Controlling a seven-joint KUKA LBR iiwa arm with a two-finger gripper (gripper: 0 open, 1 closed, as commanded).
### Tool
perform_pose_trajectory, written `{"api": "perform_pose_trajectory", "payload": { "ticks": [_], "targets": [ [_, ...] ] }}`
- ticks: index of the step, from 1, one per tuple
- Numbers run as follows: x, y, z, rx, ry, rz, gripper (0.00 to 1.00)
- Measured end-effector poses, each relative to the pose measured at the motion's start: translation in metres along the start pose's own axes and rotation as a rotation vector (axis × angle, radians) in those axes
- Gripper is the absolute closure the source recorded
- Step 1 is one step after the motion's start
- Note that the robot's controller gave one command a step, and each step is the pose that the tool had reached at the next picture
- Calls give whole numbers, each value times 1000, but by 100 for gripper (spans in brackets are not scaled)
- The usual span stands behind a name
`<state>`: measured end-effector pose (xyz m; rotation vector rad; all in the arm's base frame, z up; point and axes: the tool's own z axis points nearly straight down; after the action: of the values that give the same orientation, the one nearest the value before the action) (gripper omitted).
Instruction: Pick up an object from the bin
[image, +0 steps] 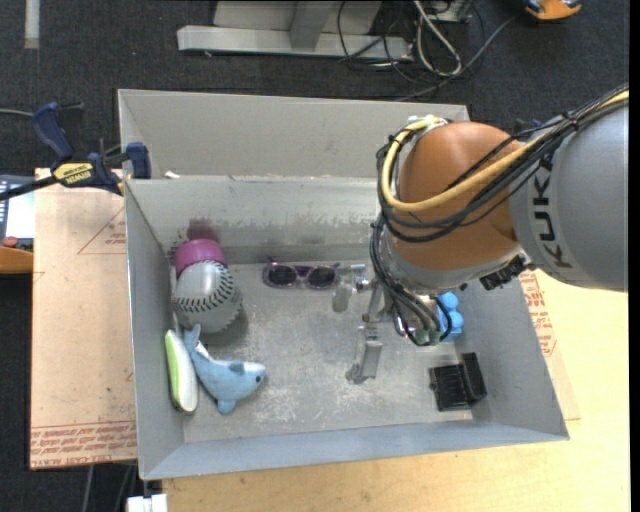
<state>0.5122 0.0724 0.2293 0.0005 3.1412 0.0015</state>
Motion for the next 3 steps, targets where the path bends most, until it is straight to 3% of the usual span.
{"api": "perform_pose_trajectory", "payload": {
  "ticks": [1, 2, 3],
  "targets": [
    [19, 66, 118, -2, 0, -97, 0],
    [2, 82, 78, -1, 1, -251, 0],
    [10, 147, 116, -4, 4, -191, 0]
  ]
}}
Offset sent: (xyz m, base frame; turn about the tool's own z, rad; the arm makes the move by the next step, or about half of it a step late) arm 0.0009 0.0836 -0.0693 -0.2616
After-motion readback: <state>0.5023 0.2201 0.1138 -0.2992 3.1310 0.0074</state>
